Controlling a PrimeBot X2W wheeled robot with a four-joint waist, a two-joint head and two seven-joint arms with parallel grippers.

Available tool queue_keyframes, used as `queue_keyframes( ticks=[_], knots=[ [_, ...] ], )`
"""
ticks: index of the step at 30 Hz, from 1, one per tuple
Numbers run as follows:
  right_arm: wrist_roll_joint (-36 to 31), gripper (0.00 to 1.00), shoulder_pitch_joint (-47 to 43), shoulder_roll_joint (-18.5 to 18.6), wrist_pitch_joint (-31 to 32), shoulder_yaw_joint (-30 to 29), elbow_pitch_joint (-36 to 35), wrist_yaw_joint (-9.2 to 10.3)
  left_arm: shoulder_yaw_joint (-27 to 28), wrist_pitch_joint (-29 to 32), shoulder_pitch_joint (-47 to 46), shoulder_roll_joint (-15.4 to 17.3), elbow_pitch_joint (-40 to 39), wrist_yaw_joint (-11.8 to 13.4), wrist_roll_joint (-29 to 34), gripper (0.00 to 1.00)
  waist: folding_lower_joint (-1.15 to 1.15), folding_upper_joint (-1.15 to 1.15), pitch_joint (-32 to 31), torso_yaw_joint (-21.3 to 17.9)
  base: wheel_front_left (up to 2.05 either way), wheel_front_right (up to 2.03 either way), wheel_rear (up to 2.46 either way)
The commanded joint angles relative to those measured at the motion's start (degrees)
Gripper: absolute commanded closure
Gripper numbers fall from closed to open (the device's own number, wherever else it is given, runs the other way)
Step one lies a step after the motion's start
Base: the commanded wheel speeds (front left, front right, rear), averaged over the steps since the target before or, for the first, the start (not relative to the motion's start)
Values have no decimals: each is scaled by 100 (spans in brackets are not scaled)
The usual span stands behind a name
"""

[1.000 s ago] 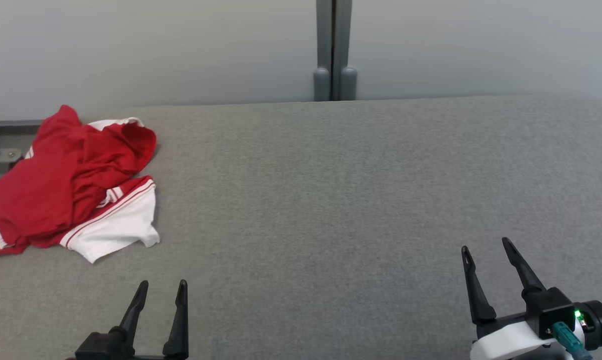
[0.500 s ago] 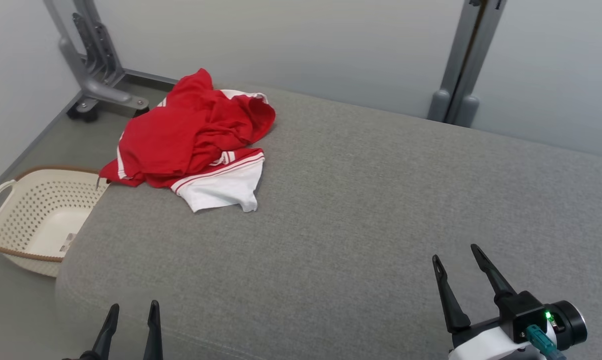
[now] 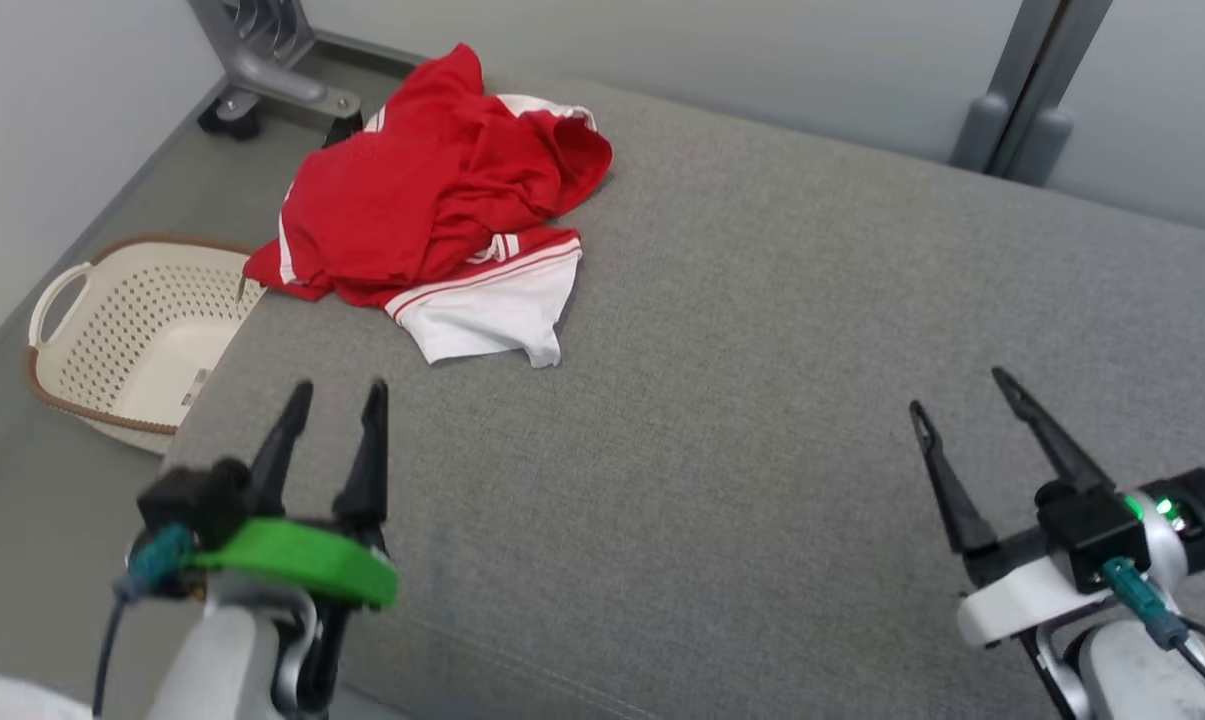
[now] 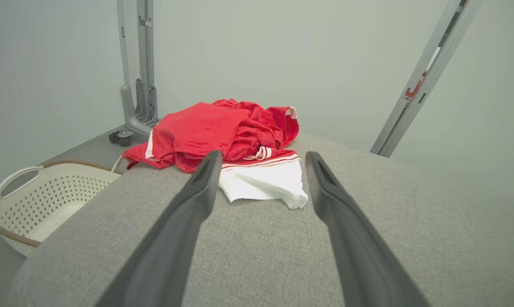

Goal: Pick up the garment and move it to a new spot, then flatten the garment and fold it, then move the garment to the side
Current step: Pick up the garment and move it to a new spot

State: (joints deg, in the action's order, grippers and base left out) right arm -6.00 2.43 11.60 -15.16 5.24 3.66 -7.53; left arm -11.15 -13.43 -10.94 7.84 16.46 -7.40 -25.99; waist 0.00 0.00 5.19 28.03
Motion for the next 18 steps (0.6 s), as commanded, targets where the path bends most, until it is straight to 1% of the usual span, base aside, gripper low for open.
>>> queue_keyframes(
  ticks=[1, 5, 9, 13, 18],
  knots=[
    [-35, 0, 208, 155, 1, -15, -56, 8, -51, 111, -513, 76, 178, -15, -146, 0, 0, 0, 1685, -657, 0, 0, 0],
    [-79, 0, 562, 473, 1, -73, -182, 8, -326, 372, -1777, 195, 742, -15, -615, 0, 0, 0, 2387, -736, 0, 0, 0],
    [-118, 0, 763, 691, 1, -2, -277, 8, -520, 676, -2781, 367, 1339, -15, -1182, 0, 0, 0, 2824, -800, 0, 0, 0],
    [-122, 0, 844, 859, 1, 34, -418, 8, -448, 899, -3654, 496, 2103, -15, -1565, 0, 0, 0, 3097, -819, 0, 0, 0],
    [-142, 0, 847, 1071, 45, 109, -642, 8, -234, 900, -4561, 591, 3094, -6, -1770, 0, 0, 0, 3364, -837, 0, 0, 0]
  ],
)
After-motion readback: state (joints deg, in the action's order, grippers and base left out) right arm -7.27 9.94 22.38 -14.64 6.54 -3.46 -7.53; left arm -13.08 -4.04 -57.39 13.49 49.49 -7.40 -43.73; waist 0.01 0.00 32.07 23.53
